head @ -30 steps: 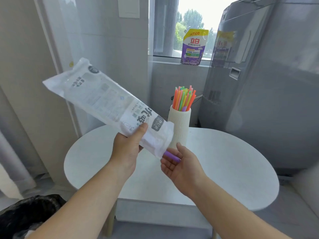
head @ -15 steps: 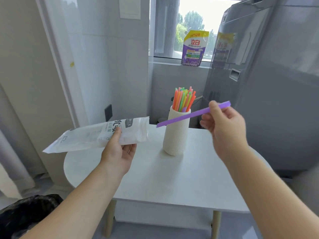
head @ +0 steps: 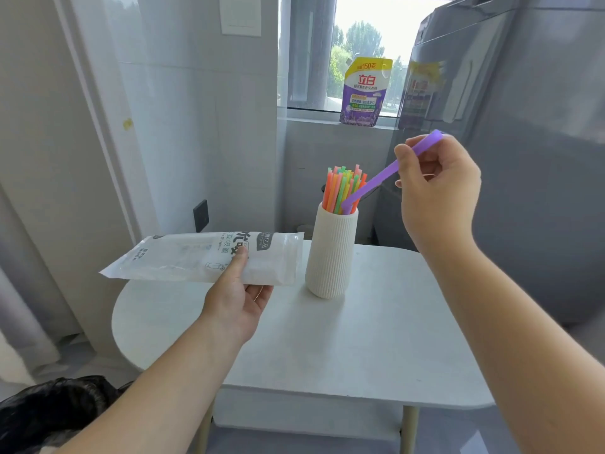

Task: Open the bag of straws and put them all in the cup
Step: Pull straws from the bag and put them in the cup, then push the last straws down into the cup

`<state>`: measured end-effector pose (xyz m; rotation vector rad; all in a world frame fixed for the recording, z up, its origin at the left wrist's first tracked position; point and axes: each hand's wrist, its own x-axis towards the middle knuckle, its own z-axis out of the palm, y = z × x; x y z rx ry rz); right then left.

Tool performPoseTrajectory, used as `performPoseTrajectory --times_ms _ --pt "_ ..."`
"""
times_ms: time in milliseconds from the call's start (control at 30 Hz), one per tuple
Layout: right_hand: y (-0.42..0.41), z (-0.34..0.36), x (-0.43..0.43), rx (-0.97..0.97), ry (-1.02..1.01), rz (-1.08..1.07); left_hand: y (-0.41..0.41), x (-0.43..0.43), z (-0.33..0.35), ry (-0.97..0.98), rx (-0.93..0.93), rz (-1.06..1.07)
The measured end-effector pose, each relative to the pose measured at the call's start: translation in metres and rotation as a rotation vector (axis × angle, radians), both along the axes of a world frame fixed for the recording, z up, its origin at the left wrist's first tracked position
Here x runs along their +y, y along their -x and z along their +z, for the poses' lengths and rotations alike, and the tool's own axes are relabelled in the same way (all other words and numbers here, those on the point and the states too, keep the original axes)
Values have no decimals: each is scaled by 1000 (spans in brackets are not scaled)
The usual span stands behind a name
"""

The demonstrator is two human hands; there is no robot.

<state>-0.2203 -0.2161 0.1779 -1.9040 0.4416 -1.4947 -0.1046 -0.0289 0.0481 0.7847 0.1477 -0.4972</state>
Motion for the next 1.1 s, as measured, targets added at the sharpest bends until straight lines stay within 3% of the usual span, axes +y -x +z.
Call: performPoseTrajectory --times_ms 300,467,800,933,1100 --pt "-25 12 -9 201 117 -63 2 -1 0 3 -4 -24" --pt "-41 7 -10 395 361 -169 3 -1 1 12 4 -36" --pt "-59 -51 -14 664 630 -282 4 1 4 12 12 -48" --pt "-53 -66 -12 605 656 -258 4 2 5 7 11 -50" --pt "-40 -73 -1 465 517 -149 5 5 6 -5 -21 -56"
